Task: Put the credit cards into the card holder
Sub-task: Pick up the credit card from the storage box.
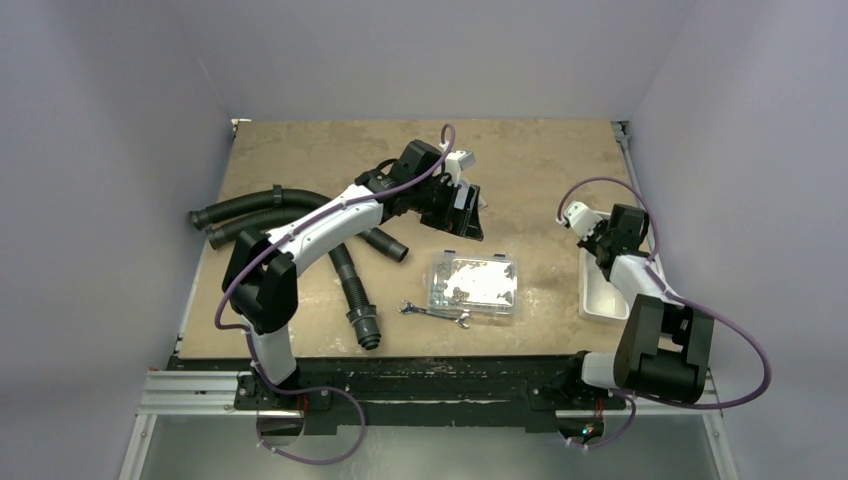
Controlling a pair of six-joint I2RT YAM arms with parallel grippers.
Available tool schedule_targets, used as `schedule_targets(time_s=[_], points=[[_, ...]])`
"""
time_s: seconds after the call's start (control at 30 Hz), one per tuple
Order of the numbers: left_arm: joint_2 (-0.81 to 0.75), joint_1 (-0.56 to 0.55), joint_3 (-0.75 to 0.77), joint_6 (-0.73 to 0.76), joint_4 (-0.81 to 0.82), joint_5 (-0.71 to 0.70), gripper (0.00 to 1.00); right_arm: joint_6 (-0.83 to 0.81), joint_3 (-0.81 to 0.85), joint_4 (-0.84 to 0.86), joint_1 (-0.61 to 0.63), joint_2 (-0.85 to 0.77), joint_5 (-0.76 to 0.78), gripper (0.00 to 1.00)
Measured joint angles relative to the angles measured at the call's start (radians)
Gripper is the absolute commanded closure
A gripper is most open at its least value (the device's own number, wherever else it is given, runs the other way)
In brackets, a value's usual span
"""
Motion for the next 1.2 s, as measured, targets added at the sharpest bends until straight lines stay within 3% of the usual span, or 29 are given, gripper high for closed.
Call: schedule_targets(time_s=[0.23,0.77,1.0,1.2], points=[[0.000,0.000,0.000,0.000,0.000,0.000,0.11,-0.002,-0.001,0.001,0.000,0.002,-0.003,0.83],[0.000,0.000,0.000,0.000,0.001,0.008,0.11,-0.007,-0.047,-0.034,0.001,-0.068,-0.063,0.78],[0.000,0.000,0.000,0.000,0.005,0.010,0.11,-0.008,-0.065,-0.017,0.001,-0.076,-0.064,0.70],[0.000,0.000,0.000,0.000,0.006,0.010,0.11,0.000,-0.065,0.013,0.001,-0.035,-0.060,0.75]])
